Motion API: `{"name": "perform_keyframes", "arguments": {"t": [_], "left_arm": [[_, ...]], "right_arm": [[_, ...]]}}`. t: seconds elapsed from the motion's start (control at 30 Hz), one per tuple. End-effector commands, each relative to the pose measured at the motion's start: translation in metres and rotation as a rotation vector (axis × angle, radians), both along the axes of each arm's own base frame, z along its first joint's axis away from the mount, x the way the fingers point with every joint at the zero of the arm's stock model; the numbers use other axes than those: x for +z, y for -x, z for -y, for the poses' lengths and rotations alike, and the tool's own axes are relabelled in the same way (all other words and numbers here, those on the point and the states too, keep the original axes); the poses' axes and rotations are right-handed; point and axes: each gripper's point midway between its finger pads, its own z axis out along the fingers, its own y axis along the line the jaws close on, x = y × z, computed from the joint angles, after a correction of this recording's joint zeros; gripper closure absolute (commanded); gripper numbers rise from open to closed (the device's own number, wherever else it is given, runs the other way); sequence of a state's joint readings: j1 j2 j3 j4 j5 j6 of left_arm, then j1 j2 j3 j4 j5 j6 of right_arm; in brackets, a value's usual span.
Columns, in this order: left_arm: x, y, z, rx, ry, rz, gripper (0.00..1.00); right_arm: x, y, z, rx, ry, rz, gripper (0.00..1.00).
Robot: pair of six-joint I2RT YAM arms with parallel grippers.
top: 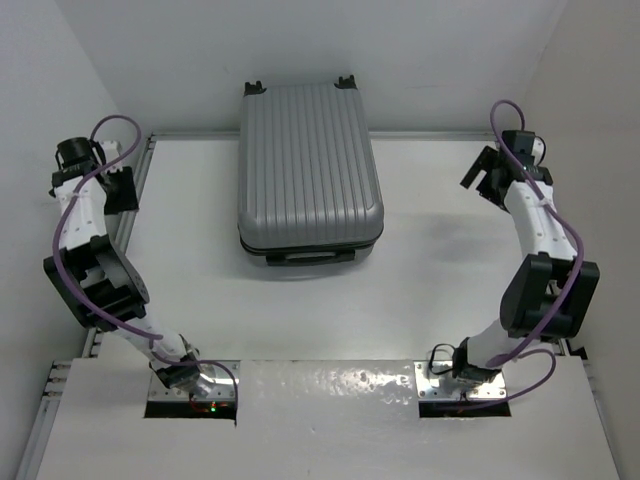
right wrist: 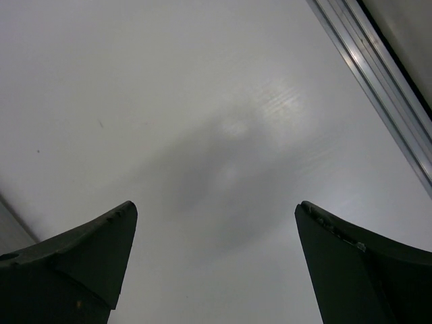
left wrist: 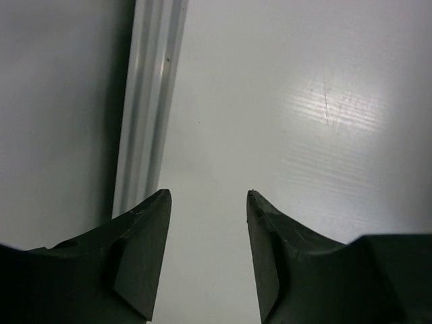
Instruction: Pack the luggage
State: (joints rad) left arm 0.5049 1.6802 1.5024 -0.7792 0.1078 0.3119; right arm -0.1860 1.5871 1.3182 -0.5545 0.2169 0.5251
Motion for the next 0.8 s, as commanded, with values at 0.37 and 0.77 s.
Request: {"name": "perform_keyframes", "arguments": {"t": [0.37,0.77], "left_arm": [[0.026,0.003,0.028,-0.052,0.048,0.136,0.51],[0.033,0.01,0.037,-0.079,0.052,0.165,0.51]], "right_arm": [[0.053,0.046,-0.009,-0.055,-0.009,0.153,0.01],[0.06,0.059,-0.009,-0.038,0.024,0.177,0.01]]}}
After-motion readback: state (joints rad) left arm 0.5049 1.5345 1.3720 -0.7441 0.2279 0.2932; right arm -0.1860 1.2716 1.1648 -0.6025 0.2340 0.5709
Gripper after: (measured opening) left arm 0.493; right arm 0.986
